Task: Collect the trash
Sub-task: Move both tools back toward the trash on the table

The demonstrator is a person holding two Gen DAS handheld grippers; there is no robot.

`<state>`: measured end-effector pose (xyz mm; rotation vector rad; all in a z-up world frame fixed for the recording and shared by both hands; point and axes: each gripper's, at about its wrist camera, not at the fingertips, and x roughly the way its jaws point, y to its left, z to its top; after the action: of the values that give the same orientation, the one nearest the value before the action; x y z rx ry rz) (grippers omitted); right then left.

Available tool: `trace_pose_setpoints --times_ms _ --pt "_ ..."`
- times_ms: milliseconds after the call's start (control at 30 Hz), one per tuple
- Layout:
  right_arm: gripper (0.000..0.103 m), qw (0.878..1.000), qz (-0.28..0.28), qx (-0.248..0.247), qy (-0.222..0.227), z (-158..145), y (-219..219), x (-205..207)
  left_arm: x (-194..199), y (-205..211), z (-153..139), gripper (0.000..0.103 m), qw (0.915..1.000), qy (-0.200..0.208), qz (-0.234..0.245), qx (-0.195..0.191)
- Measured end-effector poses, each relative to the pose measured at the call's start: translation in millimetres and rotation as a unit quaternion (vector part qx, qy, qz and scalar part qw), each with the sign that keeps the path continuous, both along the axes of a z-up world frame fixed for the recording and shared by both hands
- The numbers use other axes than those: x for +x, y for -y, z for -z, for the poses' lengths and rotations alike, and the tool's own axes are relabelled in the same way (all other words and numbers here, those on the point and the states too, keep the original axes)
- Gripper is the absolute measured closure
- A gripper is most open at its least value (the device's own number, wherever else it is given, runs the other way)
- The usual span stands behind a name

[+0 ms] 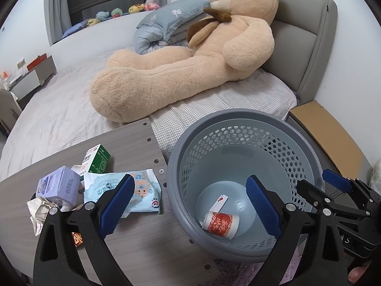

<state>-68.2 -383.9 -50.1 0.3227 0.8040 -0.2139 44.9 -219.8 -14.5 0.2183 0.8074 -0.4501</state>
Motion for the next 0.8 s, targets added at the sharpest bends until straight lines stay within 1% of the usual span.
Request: trace_pose_setpoints --times_ms 133,467,600,800 --pt "0.027 1.000 -0.004 -0.002 0.001 -3 -6 -2 -2 -8 -2 0.009 1.0000 0.002 -0.002 -0.005" --pt "0.025 1.000 -0.022 -0.001 0.008 -8 -28 -3 -11 -34 -7 0.009 0.9998 0.013 -0.013 -0.011" --pt "0.025 0.999 -0.038 -0.003 0.009 -9 -41 1 -11 -52 -8 0.008 0.9994 0.017 -0.028 -0.016" --pt "0.024 0.998 -0.068 -0.003 0.006 -9 -63 11 -12 -83 -7 0.008 0.9982 0.018 -0.056 -0.013"
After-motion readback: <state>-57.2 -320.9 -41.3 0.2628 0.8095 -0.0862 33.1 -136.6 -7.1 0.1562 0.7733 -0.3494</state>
